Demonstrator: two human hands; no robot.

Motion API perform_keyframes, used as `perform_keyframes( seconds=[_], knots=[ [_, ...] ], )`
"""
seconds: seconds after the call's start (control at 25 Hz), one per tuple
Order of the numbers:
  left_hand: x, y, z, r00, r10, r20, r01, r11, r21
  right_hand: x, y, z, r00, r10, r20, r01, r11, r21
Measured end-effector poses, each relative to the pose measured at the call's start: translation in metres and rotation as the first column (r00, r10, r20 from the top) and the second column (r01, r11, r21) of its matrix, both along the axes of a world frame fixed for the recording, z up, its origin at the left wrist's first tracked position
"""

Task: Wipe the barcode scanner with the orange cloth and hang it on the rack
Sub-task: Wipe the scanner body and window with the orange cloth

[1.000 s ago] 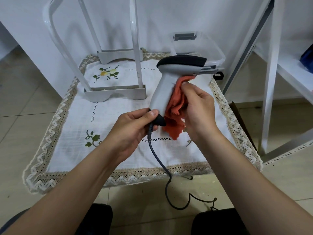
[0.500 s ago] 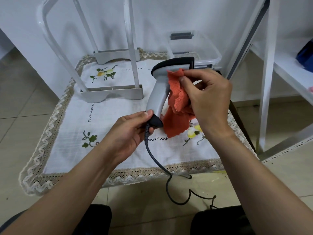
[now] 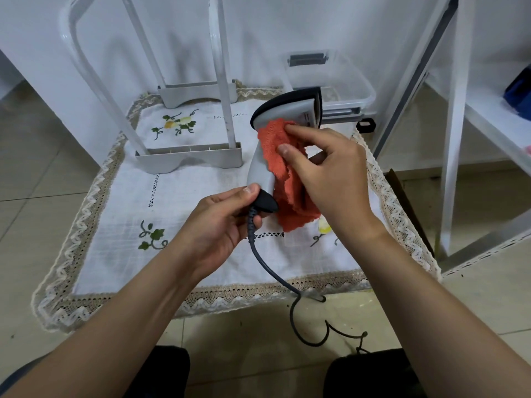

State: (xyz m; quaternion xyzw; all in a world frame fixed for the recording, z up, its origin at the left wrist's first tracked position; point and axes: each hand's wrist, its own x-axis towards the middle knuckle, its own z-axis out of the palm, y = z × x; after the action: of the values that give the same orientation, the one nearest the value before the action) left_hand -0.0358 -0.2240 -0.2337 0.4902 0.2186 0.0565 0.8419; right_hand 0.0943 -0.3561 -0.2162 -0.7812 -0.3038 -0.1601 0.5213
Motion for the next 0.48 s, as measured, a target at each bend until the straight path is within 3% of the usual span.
perform_keyframes(
  seconds=[0.08, 0.24, 0.48],
  knots=[
    [-0.0012, 0.0013, -0.0002, 1.0, -0.007, -0.003, 0.007, 0.999, 0.041, 0.0034, -0.0012, 0.0012, 0.998, 0.005, -0.067, -0.003, 0.999, 0.036],
    [-0.0012, -0.0002, 0.0009, 1.0, -0.021, -0.003, 0.021, 0.997, 0.079, 0.0076, -0.0043, 0.0057, 0.997, -0.072, -0.026, 0.072, 0.997, -0.002],
    [-0.0019, -0.0003, 0.0016, 1.0, -0.017, 0.006, 0.016, 0.993, 0.117, 0.0103, -0.0092, 0.0099, 0.999, -0.033, -0.04, 0.03, 0.997, -0.068]
  ],
)
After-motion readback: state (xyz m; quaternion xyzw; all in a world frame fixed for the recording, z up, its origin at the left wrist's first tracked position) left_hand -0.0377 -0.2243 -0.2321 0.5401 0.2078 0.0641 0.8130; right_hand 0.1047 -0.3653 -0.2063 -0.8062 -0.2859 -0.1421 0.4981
